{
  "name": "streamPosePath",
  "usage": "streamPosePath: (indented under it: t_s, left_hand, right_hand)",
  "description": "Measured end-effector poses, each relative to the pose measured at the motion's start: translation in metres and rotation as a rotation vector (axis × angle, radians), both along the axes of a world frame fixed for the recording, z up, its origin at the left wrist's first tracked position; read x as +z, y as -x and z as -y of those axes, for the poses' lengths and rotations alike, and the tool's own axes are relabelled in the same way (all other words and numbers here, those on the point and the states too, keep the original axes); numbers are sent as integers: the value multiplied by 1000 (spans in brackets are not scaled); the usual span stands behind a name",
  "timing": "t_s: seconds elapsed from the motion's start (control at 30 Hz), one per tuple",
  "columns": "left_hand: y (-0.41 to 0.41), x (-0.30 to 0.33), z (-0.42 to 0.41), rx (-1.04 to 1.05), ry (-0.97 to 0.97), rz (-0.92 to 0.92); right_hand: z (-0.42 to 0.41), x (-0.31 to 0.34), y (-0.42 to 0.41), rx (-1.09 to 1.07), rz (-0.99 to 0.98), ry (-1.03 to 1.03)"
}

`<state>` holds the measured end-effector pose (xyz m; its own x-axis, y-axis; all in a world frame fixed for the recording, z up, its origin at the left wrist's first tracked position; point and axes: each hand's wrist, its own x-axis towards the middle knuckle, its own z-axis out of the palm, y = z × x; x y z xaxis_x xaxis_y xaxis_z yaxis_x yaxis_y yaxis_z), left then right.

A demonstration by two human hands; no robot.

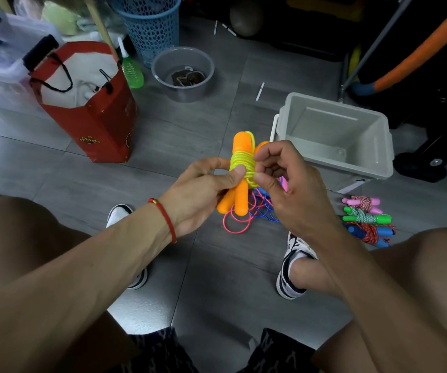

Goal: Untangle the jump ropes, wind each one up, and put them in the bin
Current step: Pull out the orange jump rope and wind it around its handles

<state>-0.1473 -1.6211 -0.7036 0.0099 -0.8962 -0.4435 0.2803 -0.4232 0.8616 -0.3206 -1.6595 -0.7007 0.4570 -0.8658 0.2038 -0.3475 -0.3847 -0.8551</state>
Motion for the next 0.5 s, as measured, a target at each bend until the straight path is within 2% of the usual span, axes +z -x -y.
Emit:
streamPosePath:
  t_s: [0.23, 0.4, 0.43, 0.5]
  left_hand:
    - [12, -2, 0, 66, 63, 111]
    - [14, -4, 2, 47, 84, 198]
    - [15, -5, 2, 48, 90, 212]
    - [16, -6, 3, 60, 104, 236]
  right_hand:
    - [4, -4, -3, -147, 81, -88]
    - [7, -11, 0, -298, 180, -291]
    - [6, -11, -1, -308, 180, -253]
    - [2, -12, -4, -311, 112, -45]
